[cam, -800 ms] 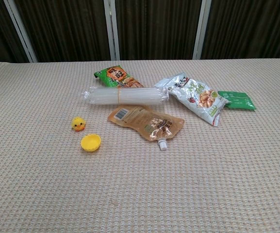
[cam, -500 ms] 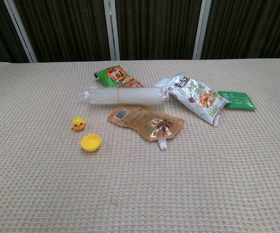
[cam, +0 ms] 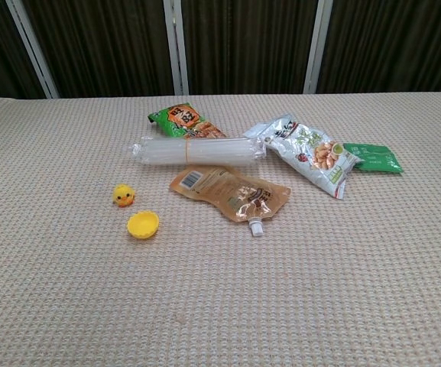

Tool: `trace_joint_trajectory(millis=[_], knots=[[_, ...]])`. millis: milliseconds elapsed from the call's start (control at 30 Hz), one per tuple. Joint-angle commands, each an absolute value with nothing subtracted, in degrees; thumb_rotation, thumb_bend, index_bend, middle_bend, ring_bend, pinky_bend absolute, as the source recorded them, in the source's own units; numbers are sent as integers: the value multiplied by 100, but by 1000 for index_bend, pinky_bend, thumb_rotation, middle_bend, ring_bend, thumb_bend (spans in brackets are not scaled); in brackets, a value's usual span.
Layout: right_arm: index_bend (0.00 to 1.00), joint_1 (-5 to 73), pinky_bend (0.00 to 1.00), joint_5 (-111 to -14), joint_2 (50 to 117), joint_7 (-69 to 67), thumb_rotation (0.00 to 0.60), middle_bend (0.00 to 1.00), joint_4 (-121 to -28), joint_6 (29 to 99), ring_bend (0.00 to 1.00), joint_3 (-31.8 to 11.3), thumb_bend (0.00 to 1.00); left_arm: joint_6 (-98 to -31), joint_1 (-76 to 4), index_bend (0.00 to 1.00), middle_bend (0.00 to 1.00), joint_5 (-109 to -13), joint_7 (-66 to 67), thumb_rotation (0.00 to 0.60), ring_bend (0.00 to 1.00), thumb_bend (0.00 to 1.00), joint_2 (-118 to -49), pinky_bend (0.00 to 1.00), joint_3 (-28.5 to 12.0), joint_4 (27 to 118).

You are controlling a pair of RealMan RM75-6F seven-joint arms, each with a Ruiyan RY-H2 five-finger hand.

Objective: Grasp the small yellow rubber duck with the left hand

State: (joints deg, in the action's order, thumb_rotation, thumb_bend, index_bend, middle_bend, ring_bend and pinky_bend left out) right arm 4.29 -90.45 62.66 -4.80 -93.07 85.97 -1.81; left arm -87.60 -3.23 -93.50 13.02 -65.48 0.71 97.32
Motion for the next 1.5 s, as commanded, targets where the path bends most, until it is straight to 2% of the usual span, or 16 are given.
trace_joint_trajectory(millis=[33,133,233,267,333,467,600,700,967,1067,1133,1500], knots=[[34,431,0,-9040,6252,-501,600,0,-9322,8582,0,-176,11,-8677,-436,0,0,-9292,1435,600,0,23,-6573,0,-51,9810],[35,442,0,-9043,6248,-518,600,0,-9337,8566,0,-176,10,-8495,-652,0,48,-9158,1768,600,32,26,-6632,26,-274,9859],[36,455,0,-9022,6245,-514,600,0,-9339,8533,0,-180,10,-8075,-919,8,300,-8708,2218,600,274,40,-6674,277,-526,10043],[37,462,0,-9007,6239,-522,600,0,-9352,8513,0,-183,11,-7849,-1056,18,359,-8439,2385,600,329,44,-6697,327,-649,10160],[37,472,0,-8981,6238,-527,600,0,-9355,8477,0,-183,11,-7449,-1292,68,505,-7912,2688,600,455,54,-6736,419,-843,10359],[39,498,0,-8936,6229,-560,600,0,-9372,8407,0,-190,11,-6884,-1799,171,691,-7052,3379,600,611,75,-6929,539,-1167,10528],[40,538,0,-8863,6223,-591,600,0,-9383,8302,0,-204,11,-6606,-2233,331,892,-6518,3857,600,788,92,-7280,696,-1365,10366],[41,582,0,-8805,6220,-627,600,0,-9389,8206,0,-221,11,-6378,-2606,394,978,-6125,4199,600,859,103,-7619,752,-1459,10109],[42,577,0,-8807,6166,-730,600,0,-9426,8220,0,-222,11,-6049,-3294,409,1000,-5106,4811,600,885,109,-8335,770,-1543,9509],[42,575,0,-8805,6156,-747,600,0,-9439,8220,0,-220,11,-6032,-3547,392,1000,-4689,5052,600,884,145,-8604,770,-1574,9327],[42,577,0,-8792,6153,-760,600,0,-9445,8207,0,-219,11,-6033,-3670,381,1000,-4534,5151,600,884,183,-8724,770,-1587,9241],[42,582,0,-8758,6113,-918,600,0,-9474,8188,0,-231,11,-6013,-4351,366,1000,-3757,5523,600,884,186,-9370,770,-1625,8667]])
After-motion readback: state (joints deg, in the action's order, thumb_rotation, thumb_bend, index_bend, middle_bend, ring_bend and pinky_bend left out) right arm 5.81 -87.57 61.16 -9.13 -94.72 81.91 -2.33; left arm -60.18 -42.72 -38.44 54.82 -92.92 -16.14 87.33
